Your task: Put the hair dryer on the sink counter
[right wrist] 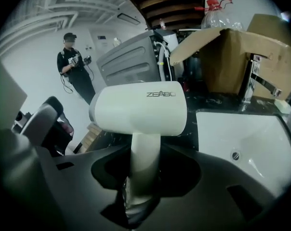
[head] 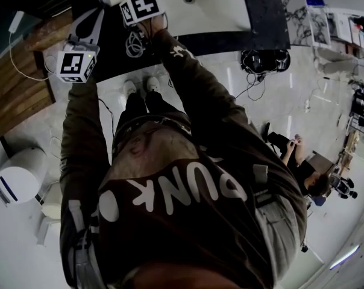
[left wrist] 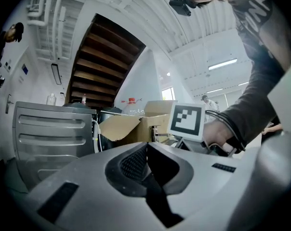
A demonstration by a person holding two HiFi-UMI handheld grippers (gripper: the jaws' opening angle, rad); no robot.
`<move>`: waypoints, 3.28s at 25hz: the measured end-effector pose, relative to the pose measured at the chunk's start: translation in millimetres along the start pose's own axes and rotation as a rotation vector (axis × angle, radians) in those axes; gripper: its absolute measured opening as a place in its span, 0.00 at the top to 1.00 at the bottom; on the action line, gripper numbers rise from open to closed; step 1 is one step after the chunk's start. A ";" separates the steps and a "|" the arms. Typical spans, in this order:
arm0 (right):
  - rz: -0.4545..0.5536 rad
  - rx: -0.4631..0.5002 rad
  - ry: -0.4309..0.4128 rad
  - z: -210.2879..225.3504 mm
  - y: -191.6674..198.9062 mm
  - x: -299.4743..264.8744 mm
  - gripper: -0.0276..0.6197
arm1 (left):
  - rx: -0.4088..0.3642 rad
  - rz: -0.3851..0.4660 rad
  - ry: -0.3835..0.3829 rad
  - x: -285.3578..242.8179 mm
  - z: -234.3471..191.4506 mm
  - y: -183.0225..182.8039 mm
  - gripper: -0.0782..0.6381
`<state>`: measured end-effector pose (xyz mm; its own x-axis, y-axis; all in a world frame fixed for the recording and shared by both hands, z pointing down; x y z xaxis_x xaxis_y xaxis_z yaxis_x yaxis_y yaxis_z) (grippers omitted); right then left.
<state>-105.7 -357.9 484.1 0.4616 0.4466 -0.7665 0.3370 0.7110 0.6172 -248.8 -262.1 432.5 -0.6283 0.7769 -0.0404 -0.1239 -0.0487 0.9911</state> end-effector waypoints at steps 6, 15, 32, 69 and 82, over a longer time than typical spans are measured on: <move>-0.098 0.002 0.020 0.3 -1.8 -21.5 0.71 | -0.003 -0.005 -0.006 1.2 -1.7 -1.5 0.90; -0.180 0.003 0.048 2.5 6.4 -39.1 0.70 | -0.004 -0.001 -0.015 3.3 -3.8 -3.4 0.90; 0.180 0.146 0.008 5.9 -27.0 47.9 0.66 | -0.021 -0.014 -0.006 -3.3 -2.4 -13.7 0.90; 0.875 0.488 -0.128 -30.5 1.5 139.7 0.95 | -0.024 0.003 -0.003 3.4 8.2 -51.9 0.90; 0.876 0.487 -0.129 -31.5 0.7 136.3 0.95 | -0.036 0.004 -0.004 3.5 7.5 -53.1 0.90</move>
<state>-68.4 -279.4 374.5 0.7828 0.6223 -0.0016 0.1222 -0.1512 0.9809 -238.7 -252.1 380.7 -0.6258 0.7791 -0.0357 -0.1490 -0.0745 0.9860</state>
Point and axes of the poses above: the fingertips, and each gripper's own axes: x backward along the fingers, z to its right, y out of its underside, the point moved 9 cm from there along x, backward along the fingers, and after that the axes turned 6 degrees about y, right-handed, at the moved point
